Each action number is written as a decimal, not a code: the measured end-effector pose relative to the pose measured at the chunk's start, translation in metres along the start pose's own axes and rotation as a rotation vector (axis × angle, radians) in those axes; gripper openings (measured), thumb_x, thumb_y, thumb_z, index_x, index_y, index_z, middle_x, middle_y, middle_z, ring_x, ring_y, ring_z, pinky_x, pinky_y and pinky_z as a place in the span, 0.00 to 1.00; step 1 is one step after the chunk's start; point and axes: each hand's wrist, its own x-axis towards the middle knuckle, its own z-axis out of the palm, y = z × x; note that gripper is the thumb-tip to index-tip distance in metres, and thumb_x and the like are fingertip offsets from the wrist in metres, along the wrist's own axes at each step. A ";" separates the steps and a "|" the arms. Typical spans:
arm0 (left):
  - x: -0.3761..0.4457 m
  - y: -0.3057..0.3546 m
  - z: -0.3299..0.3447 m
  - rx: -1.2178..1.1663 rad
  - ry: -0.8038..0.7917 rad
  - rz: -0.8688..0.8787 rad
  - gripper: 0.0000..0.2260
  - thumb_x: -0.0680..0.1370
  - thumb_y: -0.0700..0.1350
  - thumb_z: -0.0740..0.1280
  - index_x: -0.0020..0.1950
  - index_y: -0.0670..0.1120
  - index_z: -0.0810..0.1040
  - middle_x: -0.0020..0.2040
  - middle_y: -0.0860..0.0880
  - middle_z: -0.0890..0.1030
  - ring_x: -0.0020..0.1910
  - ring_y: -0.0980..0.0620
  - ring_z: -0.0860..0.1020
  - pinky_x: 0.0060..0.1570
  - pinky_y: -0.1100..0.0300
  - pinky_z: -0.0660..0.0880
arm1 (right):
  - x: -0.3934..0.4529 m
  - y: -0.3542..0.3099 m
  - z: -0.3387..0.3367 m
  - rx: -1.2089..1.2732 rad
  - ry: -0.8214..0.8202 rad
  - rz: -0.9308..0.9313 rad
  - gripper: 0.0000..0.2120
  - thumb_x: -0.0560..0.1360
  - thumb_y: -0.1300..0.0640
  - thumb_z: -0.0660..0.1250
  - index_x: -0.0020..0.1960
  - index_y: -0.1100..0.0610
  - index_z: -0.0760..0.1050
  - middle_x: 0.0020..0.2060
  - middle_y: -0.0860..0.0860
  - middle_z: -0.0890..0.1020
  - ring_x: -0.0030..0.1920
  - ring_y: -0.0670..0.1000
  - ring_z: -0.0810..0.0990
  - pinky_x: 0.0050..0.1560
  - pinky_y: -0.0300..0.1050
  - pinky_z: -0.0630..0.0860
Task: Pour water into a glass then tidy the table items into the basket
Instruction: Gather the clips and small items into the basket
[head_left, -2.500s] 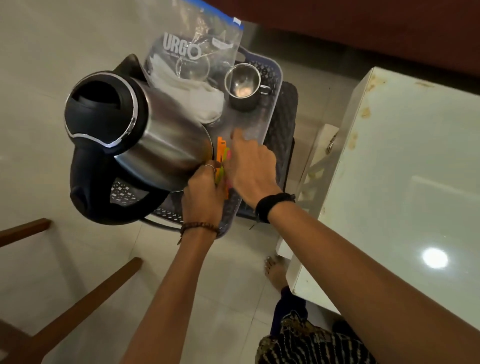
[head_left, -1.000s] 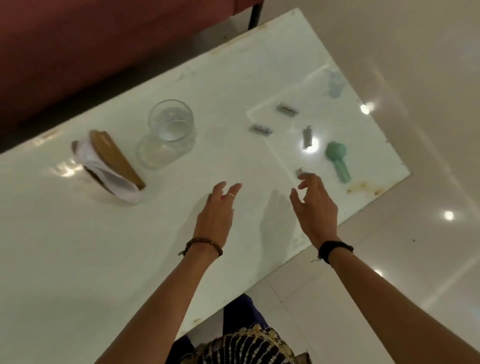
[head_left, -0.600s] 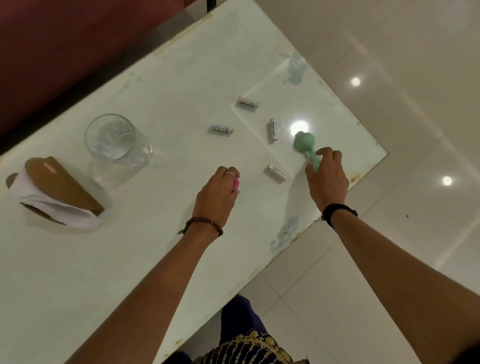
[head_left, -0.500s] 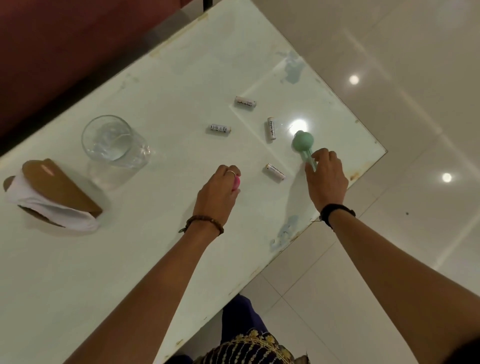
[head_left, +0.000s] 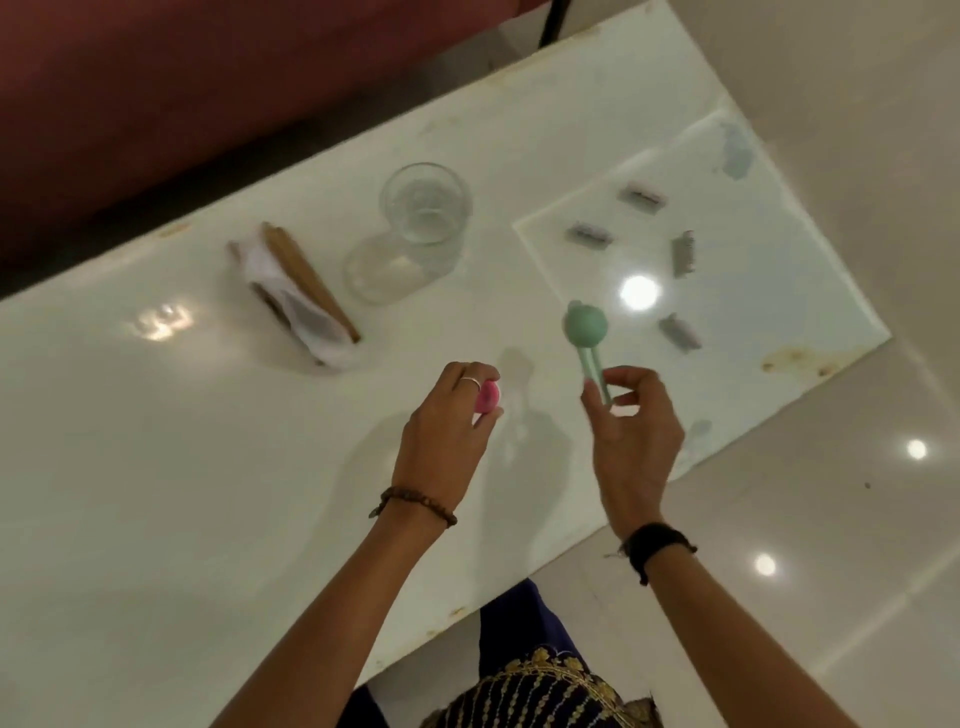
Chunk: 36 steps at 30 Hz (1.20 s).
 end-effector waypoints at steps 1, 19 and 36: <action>-0.014 -0.013 -0.017 -0.016 0.027 -0.029 0.08 0.74 0.41 0.69 0.52 0.45 0.76 0.51 0.51 0.78 0.42 0.64 0.70 0.42 0.76 0.68 | -0.025 -0.013 0.015 0.015 -0.054 -0.021 0.08 0.70 0.53 0.69 0.46 0.46 0.72 0.43 0.45 0.79 0.42 0.49 0.76 0.39 0.38 0.70; -0.342 -0.288 -0.389 0.213 0.866 -0.607 0.19 0.69 0.44 0.73 0.57 0.47 0.73 0.51 0.45 0.79 0.50 0.48 0.76 0.47 0.62 0.70 | -0.500 -0.240 0.273 0.138 -0.821 -0.562 0.04 0.71 0.53 0.67 0.43 0.52 0.75 0.42 0.48 0.78 0.40 0.48 0.77 0.43 0.49 0.72; -0.360 -0.433 -0.426 0.000 0.718 -0.910 0.03 0.77 0.41 0.57 0.47 0.47 0.69 0.50 0.45 0.77 0.43 0.44 0.76 0.40 0.50 0.72 | -0.609 -0.262 0.407 -0.530 -0.980 -1.303 0.09 0.76 0.66 0.57 0.40 0.58 0.72 0.38 0.55 0.72 0.40 0.56 0.74 0.47 0.50 0.56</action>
